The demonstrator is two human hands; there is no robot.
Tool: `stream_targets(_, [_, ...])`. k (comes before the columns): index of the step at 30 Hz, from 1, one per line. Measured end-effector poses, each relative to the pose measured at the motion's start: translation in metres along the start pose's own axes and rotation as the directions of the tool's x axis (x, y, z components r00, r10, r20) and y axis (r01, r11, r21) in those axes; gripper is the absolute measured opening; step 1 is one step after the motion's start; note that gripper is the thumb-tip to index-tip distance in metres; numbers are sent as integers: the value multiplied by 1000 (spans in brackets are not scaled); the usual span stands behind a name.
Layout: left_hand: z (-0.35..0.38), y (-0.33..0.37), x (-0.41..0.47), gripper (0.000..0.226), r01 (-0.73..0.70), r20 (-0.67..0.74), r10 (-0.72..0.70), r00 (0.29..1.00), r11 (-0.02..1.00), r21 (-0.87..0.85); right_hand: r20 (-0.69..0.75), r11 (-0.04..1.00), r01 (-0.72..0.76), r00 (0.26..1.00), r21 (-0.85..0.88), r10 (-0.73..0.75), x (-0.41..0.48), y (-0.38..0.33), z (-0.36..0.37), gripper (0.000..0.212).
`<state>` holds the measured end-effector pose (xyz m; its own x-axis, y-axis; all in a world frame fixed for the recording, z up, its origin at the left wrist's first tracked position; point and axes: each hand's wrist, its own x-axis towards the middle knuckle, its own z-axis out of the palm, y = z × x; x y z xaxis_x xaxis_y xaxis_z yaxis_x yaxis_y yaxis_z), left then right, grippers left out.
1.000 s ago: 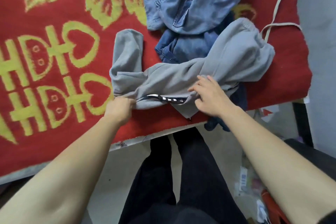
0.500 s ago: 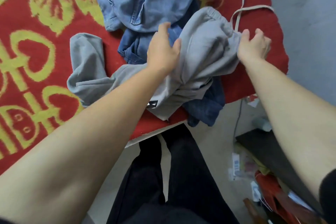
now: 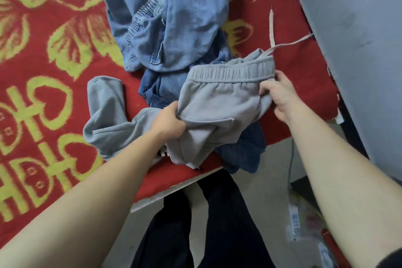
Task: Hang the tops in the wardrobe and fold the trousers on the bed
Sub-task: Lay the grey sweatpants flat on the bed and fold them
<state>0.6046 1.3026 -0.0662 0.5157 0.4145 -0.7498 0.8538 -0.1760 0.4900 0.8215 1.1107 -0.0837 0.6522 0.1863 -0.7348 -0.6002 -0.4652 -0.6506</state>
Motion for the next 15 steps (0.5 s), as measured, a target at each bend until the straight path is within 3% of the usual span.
stream_targets(3, [-14,-13,-20,34,3,-24,-4,1000,998,-65,91,959,173,984,-223,-156,-29,-22,16,26])
stream_targets(5, [-28,-13,-39,24,21,-83,-45,995,961,-277,167,932,241,965,-271,-201,-56,-37,31,31])
stream_targets(8, [-65,-7,-79,6,23,-61,-90,994,723,-691,281,930,311,926,-197,-251,-108,-60,62,41])
stream_targets(11, [-112,-19,-129,43,18,2,-29,1000,558,-830,425,912,383,857,-149,-290,-172,-71,103,59])
stream_targets(13, [-145,-40,-167,53,-20,-35,-18,999,523,-852,459,886,414,841,-209,-285,-217,-74,132,40])
stream_targets(15, [-181,-67,-210,48,-51,-52,14,999,547,-836,443,830,474,837,-294,-322,-264,-78,159,25])
